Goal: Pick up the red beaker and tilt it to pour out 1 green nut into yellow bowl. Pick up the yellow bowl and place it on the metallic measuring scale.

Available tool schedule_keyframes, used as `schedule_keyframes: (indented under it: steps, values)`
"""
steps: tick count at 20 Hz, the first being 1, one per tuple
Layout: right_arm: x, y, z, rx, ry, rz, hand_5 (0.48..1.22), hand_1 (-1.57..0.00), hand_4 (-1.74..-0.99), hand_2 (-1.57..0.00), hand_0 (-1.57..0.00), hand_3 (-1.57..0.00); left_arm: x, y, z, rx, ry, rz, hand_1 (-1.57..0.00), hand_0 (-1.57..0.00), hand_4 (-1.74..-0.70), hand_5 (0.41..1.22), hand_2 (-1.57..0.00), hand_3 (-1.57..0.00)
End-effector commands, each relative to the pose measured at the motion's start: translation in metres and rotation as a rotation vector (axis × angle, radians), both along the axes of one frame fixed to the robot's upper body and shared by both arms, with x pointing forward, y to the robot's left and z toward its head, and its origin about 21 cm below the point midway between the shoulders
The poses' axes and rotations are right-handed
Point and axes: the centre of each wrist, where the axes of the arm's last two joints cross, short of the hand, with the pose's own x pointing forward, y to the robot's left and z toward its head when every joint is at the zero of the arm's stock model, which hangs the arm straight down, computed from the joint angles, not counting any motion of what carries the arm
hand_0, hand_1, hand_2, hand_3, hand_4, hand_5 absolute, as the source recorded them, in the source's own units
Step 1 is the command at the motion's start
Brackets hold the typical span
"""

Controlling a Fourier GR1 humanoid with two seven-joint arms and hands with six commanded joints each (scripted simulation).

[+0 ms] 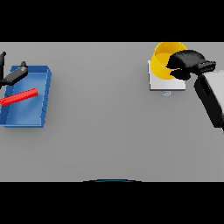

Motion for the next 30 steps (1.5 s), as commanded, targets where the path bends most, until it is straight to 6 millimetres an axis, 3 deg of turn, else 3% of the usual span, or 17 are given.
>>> schedule_keyframes:
  steps: [1, 7, 11, 13, 14, 15, 16, 18, 21, 25, 30]
  values:
    - [0.001, -0.005, -0.002, -0.002, -0.001, 0.006, 1.221, -1.57, -1.724, -1.57, -1.57, -1.36, 0.0, 0.0, -0.001, 0.003, 0.005, 0.004, 0.0, 0.0, -0.81, 0.757, 0.0, 0.0]
    - [0.007, -0.006, -0.026, -0.007, 0.013, -0.038, 1.221, -1.5, -1.727, -1.56, -1.57, -1.5, -0.002, 0.004, 0.001, -0.002, -0.003, 0.004, 0.0, 0.0, -0.8, 0.729, 0.0, 0.0]
    - [0.01, -0.007, -0.032, 0.006, 0.018, -0.041, 1.221, -1.42, -1.721, -1.57, -1.55, -1.48, 0.001, 0.002, -0.002, -0.001, 0.004, -0.002, 0.0, 0.0, -0.81, 0.734, 0.0, 0.0]
    - [0.013, -0.006, -0.033, 0.01, 0.036, -0.051, 1.221, -1.41, -1.728, -1.57, -1.54, -1.17, 0.001, 0.002, 0.0, -0.007, 0.004, -0.001, 0.0, 0.0, -0.81, 0.74, 0.0, 0.0]
    - [0.013, -0.007, -0.034, 0.02, 0.048, -0.058, 1.221, -1.44, -1.659, -1.5, -1.54, -1.02, 0.001, -0.001, -0.002, -0.006, 0.009, -0.004, 0.0, 0.0, -0.81, 0.745, 0.0, 0.0]
    - [0.014, -0.007, -0.036, 0.021, 0.057, -0.074, 1.134, -1.35, -1.596, -1.35, -1.52, -0.91, 0.002, -0.002, -0.004, -0.006, 0.007, -0.009, 0.0, 0.0, -0.81, 0.745, 0.0, 0.0]
    - [0.014, -0.007, -0.035, 0.024, 0.064, -0.081, 1.053, -1.08, -1.548, -1.13, -1.22, -0.82, 0.004, -0.002, -0.004, 0.003, 0.012, -0.004, 0.0, 0.0, -0.81, 0.744, 0.0, 0.0]
    - [0.014, -0.012, -0.033, 0.036, 0.074, -0.071, 0.928, -0.69, -1.47, -0.81, -0.78, -0.71, 0.006, -0.004, -0.005, -0.007, 0.022, 0.006, 0.0, 0.0, -0.81, 0.745, 0.0, 0.0]
    - [0.017, -0.01, -0.034, 0.021, 0.093, -0.077, 0.821, -0.35, -1.41, -0.52, -0.4, -0.6, 0.008, 0.0, -0.005, 0.011, 0.008, 0.001, 0.0, 0.0, -0.81, 0.738, 0.0, 0.0]
    - [0.017, -0.009, -0.036, 0.009, 0.102, -0.037, 0.755, -0.14, -1.356, -0.29, -0.16, -0.47, 0.008, 0.001, -0.002, -0.003, 0.008, -0.002, 0.0, 0.0, -0.81, 0.736, 0.0, 0.0]
    - [0.019, -0.005, -0.04, -0.02, 0.126, -0.037, 0.733, -0.05, -1.308, -0.12, -0.05, -0.35, 0.012, -0.003, -0.003, -0.012, 0.006, 0.004, 0.0, 0.0, -0.82, 0.734, 0.0, 0.0]
